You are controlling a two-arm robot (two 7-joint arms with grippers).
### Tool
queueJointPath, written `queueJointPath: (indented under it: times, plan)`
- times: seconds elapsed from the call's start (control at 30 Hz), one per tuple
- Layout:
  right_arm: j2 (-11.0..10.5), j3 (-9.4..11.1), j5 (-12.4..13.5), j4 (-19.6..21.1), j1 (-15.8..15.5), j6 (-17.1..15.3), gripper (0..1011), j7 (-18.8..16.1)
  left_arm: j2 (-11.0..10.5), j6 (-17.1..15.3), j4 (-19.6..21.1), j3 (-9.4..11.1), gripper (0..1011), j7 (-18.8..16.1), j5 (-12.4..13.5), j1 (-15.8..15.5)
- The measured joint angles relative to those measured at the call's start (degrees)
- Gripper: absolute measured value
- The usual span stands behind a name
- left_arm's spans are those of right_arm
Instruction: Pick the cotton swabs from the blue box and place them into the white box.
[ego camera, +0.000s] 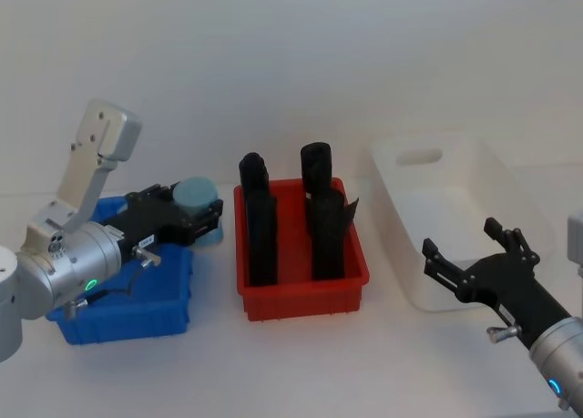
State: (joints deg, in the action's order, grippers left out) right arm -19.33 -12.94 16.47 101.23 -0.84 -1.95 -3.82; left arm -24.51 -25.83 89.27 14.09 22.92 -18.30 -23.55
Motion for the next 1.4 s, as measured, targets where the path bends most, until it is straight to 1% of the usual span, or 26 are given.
queueJointPath:
  times: [0.13, 0.17, 0.23, 0.27, 0.37, 0.4, 0.5, 0.53, 0.6, 0.9, 1.13, 1.3, 1.4]
  plan:
    - [0.0, 0.0, 0.0, 0.0, 0.0, 0.0, 1001, 0.0, -0.3, -0.5, 1.2, 0.1, 664, 3.0, -0.4, -0.4]
    - [0.0, 0.0, 0.0, 0.0, 0.0, 0.0, 1002, 0.0, -0.3, -0.6, 1.5, 0.1, 664, 4.2, -0.6, -0.6]
    - [0.0, 0.0, 0.0, 0.0, 0.0, 0.0, 1001, 0.0, -0.4, -0.7, 1.9, 0.2, 664, 5.4, -0.7, -0.8]
    - [0.0, 0.0, 0.0, 0.0, 0.0, 0.0, 1001, 0.0, -0.4, -0.7, 2.1, 0.3, 664, 6.7, -0.9, -1.0]
    - [0.0, 0.0, 0.0, 0.0, 0.0, 0.0, 1001, 0.0, -0.4, -0.8, 2.4, 0.5, 664, 8.3, -1.1, -1.4]
    - [0.0, 0.0, 0.0, 0.0, 0.0, 0.0, 1002, 0.0, -0.3, -0.8, 2.6, 0.6, 664, 9.5, -1.3, -1.6]
    - [0.0, 0.0, 0.0, 0.0, 0.0, 0.0, 1001, 0.0, -0.2, -1.0, 3.0, 0.8, 664, 11.3, -1.6, -2.0]
    - [0.0, 0.0, 0.0, 0.0, 0.0, 0.0, 1001, 0.0, -0.2, -1.0, 3.0, 0.8, 664, 11.3, -1.6, -2.0]
    - [0.0, 0.0, 0.0, 0.0, 0.0, 0.0, 1002, 0.0, -0.2, -1.0, 3.3, 1.0, 664, 12.6, -1.9, -2.4]
    - [0.0, 0.0, 0.0, 0.0, 0.0, 0.0, 1001, -0.3, 0.0, -1.2, 3.9, 1.4, 664, 15.2, -2.4, -3.0]
    - [-0.1, -0.2, 0.1, 0.3, 0.2, -0.5, 1001, -2.8, 0.1, -1.3, 4.1, 1.5, 664, 16.2, -2.6, -3.2]
    - [-0.1, -0.4, 0.1, 0.5, 0.6, -1.0, 1001, -5.3, 0.1, -1.3, 4.2, 1.5, 664, 16.6, -2.6, -3.3]
    - [0.0, -0.8, -0.2, 0.6, 1.1, -1.7, 1002, -7.6, 0.1, -1.3, 4.2, 1.6, 664, 16.9, -2.7, -3.3]
